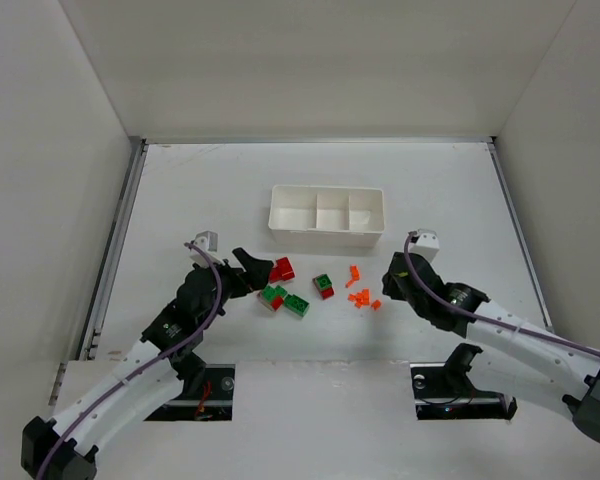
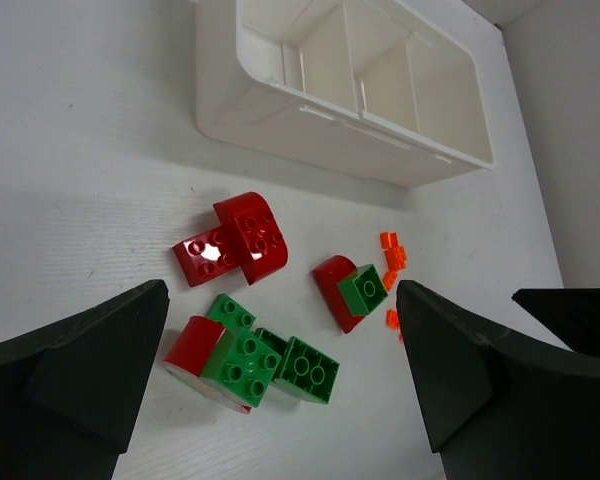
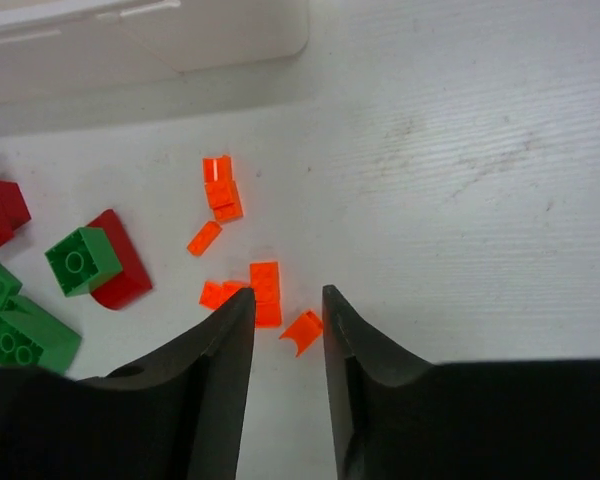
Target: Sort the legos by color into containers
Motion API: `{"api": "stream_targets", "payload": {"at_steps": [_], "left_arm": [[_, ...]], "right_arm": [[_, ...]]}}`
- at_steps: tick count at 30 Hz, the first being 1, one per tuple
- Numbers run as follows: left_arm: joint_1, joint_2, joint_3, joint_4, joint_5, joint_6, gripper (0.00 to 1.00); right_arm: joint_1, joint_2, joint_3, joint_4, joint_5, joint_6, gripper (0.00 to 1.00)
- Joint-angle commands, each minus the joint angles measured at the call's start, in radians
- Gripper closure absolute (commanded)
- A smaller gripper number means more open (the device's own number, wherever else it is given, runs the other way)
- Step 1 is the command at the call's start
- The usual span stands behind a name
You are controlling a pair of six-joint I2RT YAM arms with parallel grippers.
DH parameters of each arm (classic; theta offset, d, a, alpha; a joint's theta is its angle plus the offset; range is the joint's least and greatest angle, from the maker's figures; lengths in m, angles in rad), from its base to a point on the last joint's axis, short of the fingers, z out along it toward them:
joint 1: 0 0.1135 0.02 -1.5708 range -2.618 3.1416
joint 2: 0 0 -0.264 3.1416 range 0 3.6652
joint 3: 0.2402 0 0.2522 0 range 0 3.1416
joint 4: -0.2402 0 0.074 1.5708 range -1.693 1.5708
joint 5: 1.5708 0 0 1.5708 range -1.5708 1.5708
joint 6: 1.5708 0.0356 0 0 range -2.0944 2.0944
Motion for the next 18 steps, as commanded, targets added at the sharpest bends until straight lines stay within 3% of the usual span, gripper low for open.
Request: {"api": "stream_targets", "payload": {"at_steps": [1, 3, 5, 8, 12, 13, 14, 15, 16, 18], "left_arm": [[-0.018, 0.032, -0.001, 0.112, -0.021, -0.011, 0.0], [-0.026, 0.061, 0.0, 0.151, -0.031, -0.029, 0.0], [-0.035, 0.073, -0.01, 0.201, -0.047, -0.052, 0.0], [-0.038, 0.058, -0.038, 0.266, -0.11, -0.069, 0.0], [-0.049, 0.072, 0.006, 0.182, -0.112, -0.053, 0.01], [-0.051, 0.081, 0.009, 0.179, -0.107, -0.034, 0.17], [-0.051, 0.09, 0.01, 0.179, -0.112, -0.011, 0.46], [-0.048, 0.101, 0.01, 0.173, -0.117, -0.008, 0.66], [-0.042, 0.111, 0.01, 0.166, -0.121, -0.01, 0.79], [-0.028, 0.119, 0.017, 0.134, -0.12, -0.014, 0.88]], "right_arm": [[0.04, 0.034, 0.074, 0.035, 0.012, -0.01, 0.74], [0.064, 0.059, 0.092, 0.052, 0.012, -0.012, 0.85], [0.095, 0.092, 0.117, 0.063, 0.0, -0.039, 0.87], [0.155, 0.152, 0.142, 0.101, -0.031, -0.12, 0.84], [0.222, 0.232, 0.129, 0.208, -0.104, -0.202, 0.77], [0.225, 0.249, 0.119, 0.248, -0.126, -0.22, 0.75], [0.227, 0.266, 0.108, 0.288, -0.146, -0.233, 0.73], [0.228, 0.283, 0.097, 0.331, -0.166, -0.243, 0.7], [0.228, 0.304, 0.085, 0.38, -0.189, -0.257, 0.64], [0.227, 0.333, 0.077, 0.441, -0.212, -0.271, 0.54]]}}
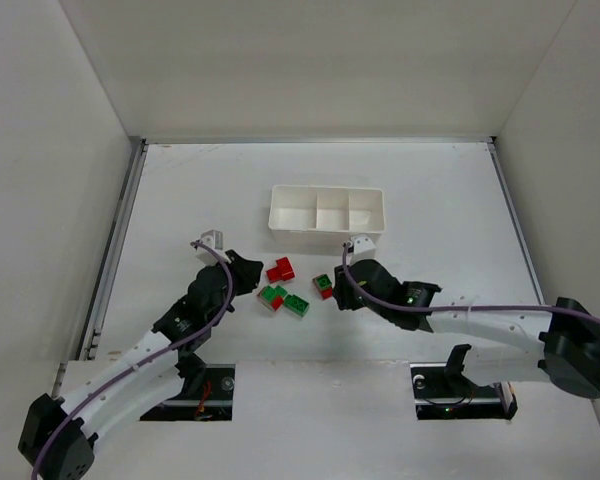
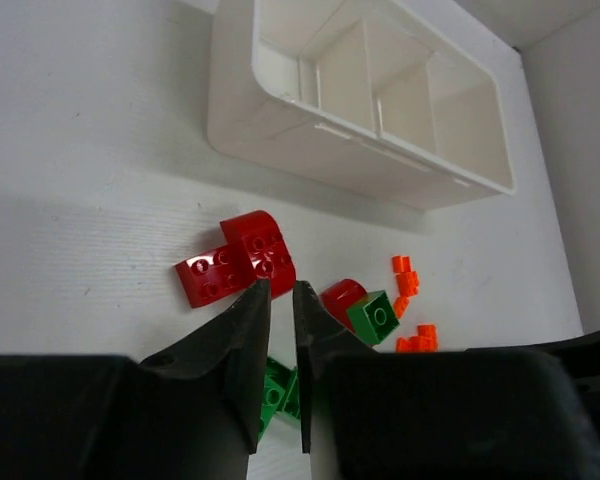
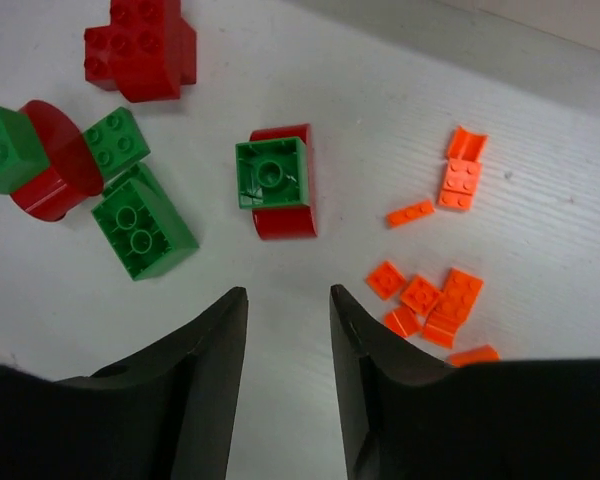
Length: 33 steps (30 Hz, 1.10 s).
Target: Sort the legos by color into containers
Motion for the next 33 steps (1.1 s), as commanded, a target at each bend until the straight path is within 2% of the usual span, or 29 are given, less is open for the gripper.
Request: {"api": "stream_targets", "payload": {"at_steps": [1, 4, 7, 15, 23, 33], "left_arm": [[0.014, 0.007, 0.047, -0.031, -0.024, 0.01, 0.89], [0.013, -0.019, 0.059, -0.068, -0.024, 0.016, 0.86], [0.019, -0.042, 0.073, -0.088, -0.016, 0.036, 0.77], [-0.009, -0.037, 0.132, -0.089, 0.014, 0.082, 0.66], [-0.004, 0.007, 0.133, -0.039, 0.063, 0.078, 0.64], [-0.013, 0.041, 0.142, -0.034, 0.07, 0.067, 0.64]], "right_arm": [[-0.001, 0.05, -0.006, 0.202, -0.07, -0.073, 0.46], [-0.005, 0.109, 0.026, 0.239, -0.079, -0.11, 0.32], [-0.013, 0.189, 0.072, 0.245, -0.067, -0.151, 0.28], [-0.048, 0.286, 0.104, 0.263, -0.012, -0.176, 0.32], [-0.064, 0.295, 0.107, 0.291, -0.009, -0.179, 0.39], [-0.062, 0.337, 0.132, 0.29, -0.021, -0.183, 0.43]]}}
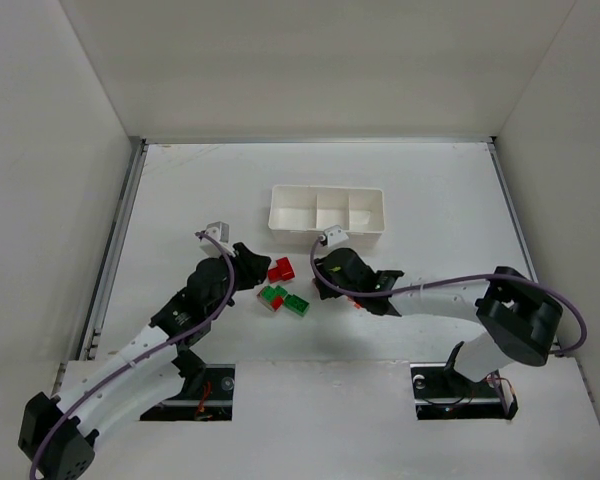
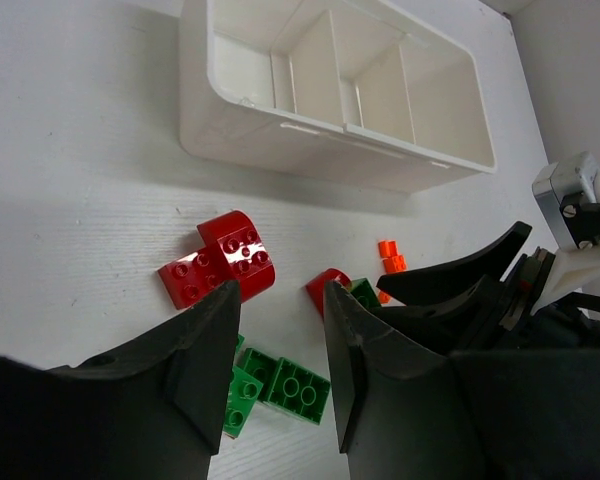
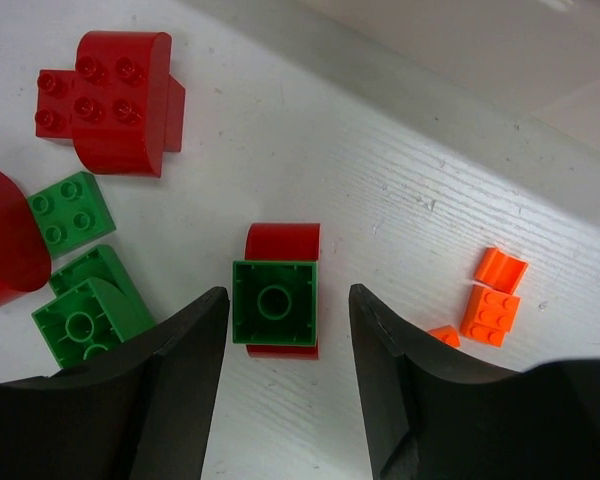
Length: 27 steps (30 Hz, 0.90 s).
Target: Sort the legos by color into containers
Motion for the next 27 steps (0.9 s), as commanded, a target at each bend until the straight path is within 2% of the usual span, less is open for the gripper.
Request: {"api": "stream_targets", "payload": {"at_steps": [1, 5, 8, 11, 18, 23, 27], "left_arm": [[-0.011, 0.013, 0.046, 0.046, 0.012, 0.002, 0.64], [-0.013, 0.03, 0.052, 0.046, 0.023, 0.001, 0.64], [-0.014, 0.042, 0.058, 0.046, 0.032, 0.001, 0.63], [-0.016, 0.056, 0.073, 0.046, 0.046, -0.001, 0.62], [-0.031, 0.117, 0.144, 0.083, 0.137, -0.022, 0.53], [-0.041, 0.128, 0.15, 0.21, 0.183, -0.089, 0.41], [-0.047, 0.146, 0.124, 0.339, 0.212, -0.158, 0.36]], "right_arm": [[-0.003, 0.017, 0.047, 0.048, 0.009, -0.009, 0.44], [-0.005, 0.045, 0.06, 0.04, 0.009, -0.009, 0.5], [-0.005, 0.051, 0.064, 0.039, 0.016, -0.001, 0.66], [-0.005, 0.027, 0.057, 0.039, 0.031, 0.01, 0.75], [-0.063, -0.174, 0.012, 0.079, -0.028, 0.118, 0.78], [-0.192, -0.3, -0.064, 0.203, -0.217, 0.312, 0.78], [-0.273, -0.34, -0.131, 0.347, -0.361, 0.493, 0.79]]}}
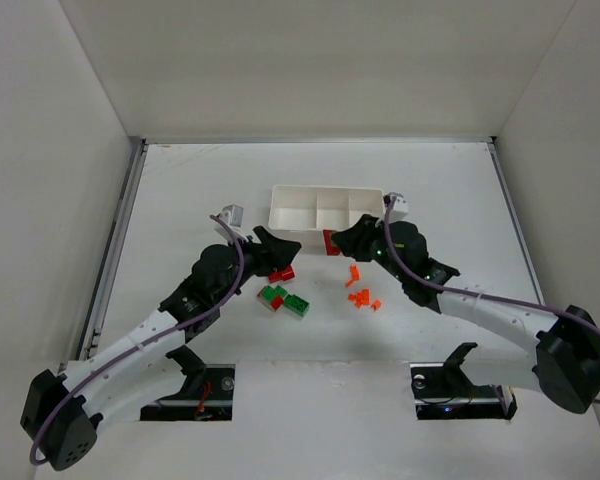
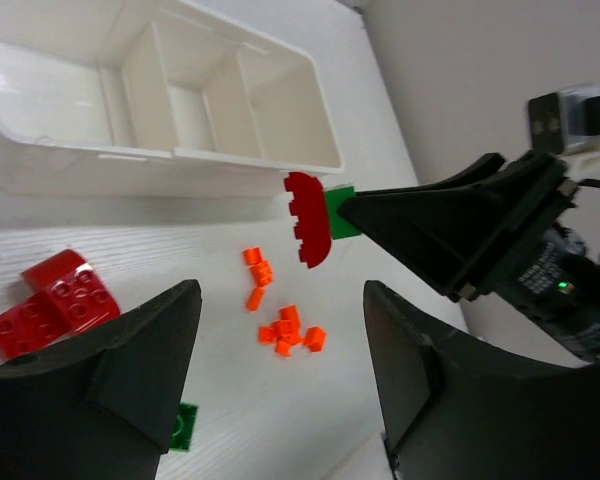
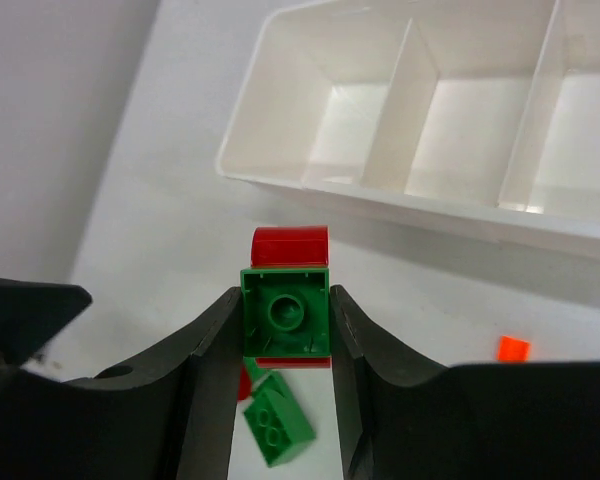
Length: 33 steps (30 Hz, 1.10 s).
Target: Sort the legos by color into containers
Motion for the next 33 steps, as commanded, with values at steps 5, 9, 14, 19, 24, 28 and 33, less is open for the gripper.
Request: {"api": "stream_targets", "payload": {"at_steps": [5, 9, 14, 19, 24, 28, 33], "left_arm": [[-0.023, 0.048, -0.042, 0.375, 0.08, -0.15, 0.34], [-0.019, 0.085, -0.067, 0.452, 0.084, -0.205, 0.35], [0.007, 0.105, -0.087, 0.489, 0.095, -0.254, 0.38], [0.039, 0.108, -0.104, 0.515, 0.097, -0.296, 0.4], [0.056, 0.131, -0.108, 0.525, 0.1, -0.311, 0.41], [0.064, 0.17, -0.111, 0.567, 0.113, -0.331, 0.42], [0.073, 0.194, -0.118, 0.617, 0.118, -0.358, 0.44]], "right_arm": [[-0.057, 0.006, -0.099, 0.39, -0.256, 0.379, 0.78], [-0.064, 0.065, -0.122, 0.571, -0.298, 0.514, 0.77], [-0.077, 0.16, -0.129, 0.759, -0.324, 0.648, 0.77], [-0.072, 0.24, -0.122, 0.877, -0.324, 0.72, 0.77], [-0.07, 0.302, -0.131, 1.009, -0.319, 0.795, 0.77], [-0.07, 0.365, -0.132, 1.105, -0.325, 0.86, 0.77], [-0.064, 0.412, -0.125, 1.139, -0.318, 0.875, 0.77]]}}
